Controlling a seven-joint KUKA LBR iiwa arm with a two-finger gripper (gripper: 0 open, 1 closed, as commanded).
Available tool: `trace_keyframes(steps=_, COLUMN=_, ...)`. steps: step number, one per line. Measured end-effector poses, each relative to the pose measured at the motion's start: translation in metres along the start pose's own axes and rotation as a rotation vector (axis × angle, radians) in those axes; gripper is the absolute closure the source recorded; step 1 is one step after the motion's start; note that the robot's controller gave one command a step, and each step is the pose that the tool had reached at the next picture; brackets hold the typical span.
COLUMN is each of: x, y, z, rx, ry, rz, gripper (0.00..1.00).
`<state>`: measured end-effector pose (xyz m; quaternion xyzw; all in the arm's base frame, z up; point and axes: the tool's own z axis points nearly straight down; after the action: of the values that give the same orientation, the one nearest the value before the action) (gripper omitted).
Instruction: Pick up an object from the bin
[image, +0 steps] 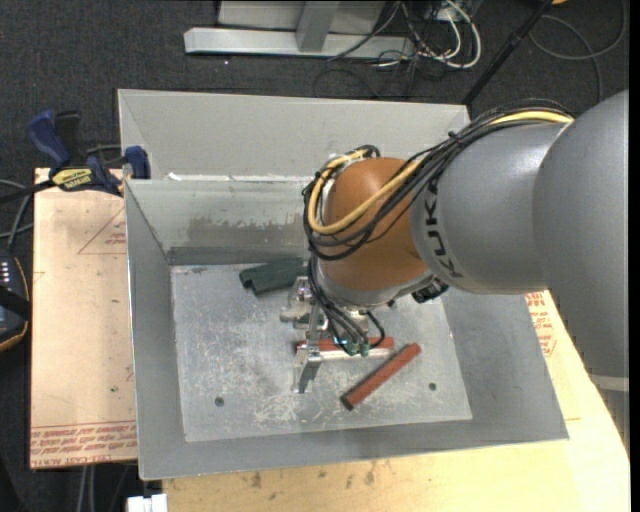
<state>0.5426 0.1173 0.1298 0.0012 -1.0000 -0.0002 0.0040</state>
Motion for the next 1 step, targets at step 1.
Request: trace_keyframes(steps=1, x=-0.002, y=-0.0004, z=-0.0038, rx=-0.001, ry=-0.007, rz=0.002, gripper=0.0)
